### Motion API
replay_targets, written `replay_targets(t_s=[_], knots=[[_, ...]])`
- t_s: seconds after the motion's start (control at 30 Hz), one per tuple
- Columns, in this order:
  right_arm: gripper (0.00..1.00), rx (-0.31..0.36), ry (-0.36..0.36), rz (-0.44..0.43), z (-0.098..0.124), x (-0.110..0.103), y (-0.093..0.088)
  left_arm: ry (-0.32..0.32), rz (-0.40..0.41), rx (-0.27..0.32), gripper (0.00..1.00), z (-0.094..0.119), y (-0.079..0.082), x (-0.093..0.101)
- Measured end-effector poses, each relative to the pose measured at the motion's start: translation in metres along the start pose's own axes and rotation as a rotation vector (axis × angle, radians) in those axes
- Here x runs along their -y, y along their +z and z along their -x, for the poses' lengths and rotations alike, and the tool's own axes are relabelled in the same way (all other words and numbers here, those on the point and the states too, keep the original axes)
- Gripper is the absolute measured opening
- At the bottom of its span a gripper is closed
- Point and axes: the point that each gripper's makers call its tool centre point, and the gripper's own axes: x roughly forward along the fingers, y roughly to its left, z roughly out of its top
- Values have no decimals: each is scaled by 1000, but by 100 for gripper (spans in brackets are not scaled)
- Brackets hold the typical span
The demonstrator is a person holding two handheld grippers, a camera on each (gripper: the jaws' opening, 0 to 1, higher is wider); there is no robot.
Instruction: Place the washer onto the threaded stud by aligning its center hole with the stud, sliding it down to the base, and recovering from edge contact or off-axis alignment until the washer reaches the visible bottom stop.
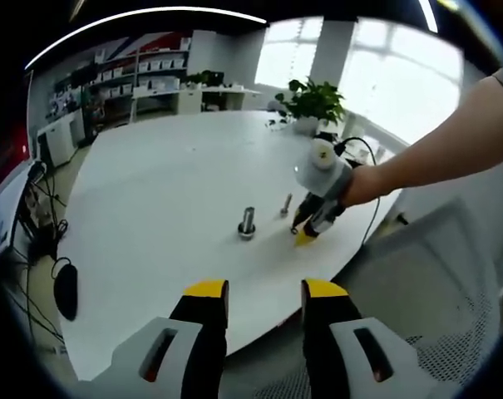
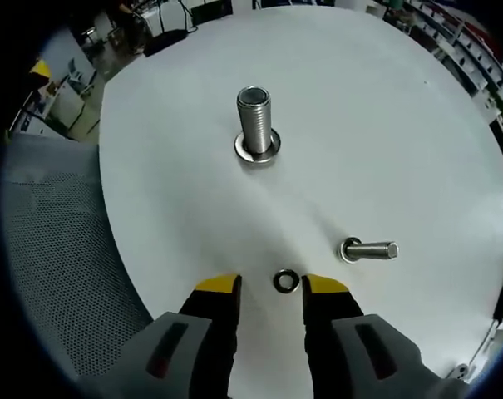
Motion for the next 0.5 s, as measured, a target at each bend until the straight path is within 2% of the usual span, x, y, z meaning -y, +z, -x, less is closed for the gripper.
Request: replay_targets(t_s=[0.1, 0.2, 0.27, 0.5], knots=[[31, 49, -1, -16, 1, 1, -1, -11, 11, -14, 33, -1, -3, 0], [30, 61, -7, -9, 0, 1, 1, -7, 10, -7, 33, 0, -2, 0], [30, 55, -6, 0, 0, 0, 2, -5, 8, -7, 33, 0, -2, 0], [28, -16, 29, 135, 1, 2, 0, 5, -3, -11, 33, 0, -2, -2]])
